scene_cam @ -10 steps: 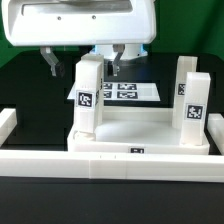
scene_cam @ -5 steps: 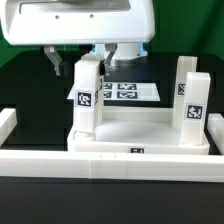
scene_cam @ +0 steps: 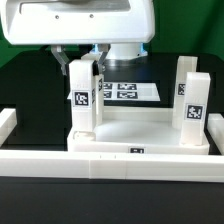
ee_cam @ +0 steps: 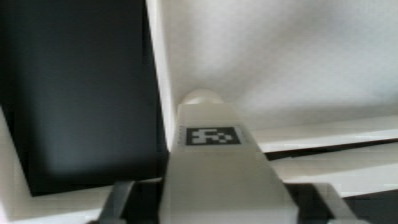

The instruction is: Assemble desk

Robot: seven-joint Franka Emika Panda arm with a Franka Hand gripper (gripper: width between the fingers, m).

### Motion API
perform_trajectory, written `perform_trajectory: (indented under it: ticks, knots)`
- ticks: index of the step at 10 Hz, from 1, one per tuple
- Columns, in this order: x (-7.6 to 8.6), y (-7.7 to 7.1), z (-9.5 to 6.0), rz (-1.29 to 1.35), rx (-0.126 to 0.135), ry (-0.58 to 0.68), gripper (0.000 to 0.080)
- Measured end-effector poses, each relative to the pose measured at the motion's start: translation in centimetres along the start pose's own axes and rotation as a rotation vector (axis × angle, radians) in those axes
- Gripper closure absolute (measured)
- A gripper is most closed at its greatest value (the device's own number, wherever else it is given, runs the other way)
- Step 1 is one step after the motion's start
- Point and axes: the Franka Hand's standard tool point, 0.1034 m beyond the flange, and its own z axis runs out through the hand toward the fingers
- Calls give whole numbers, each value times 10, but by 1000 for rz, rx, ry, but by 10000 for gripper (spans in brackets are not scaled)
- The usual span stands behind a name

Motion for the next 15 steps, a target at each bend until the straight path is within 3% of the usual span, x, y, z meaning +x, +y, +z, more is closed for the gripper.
perform_trajectory:
  ticks: [5, 11, 15]
  knots:
    - [0, 5, 0, 523, 40, -3, 509]
    - [0, 5, 1, 980, 50, -14, 509]
    - [0, 4, 1, 1123, 51, -18, 509]
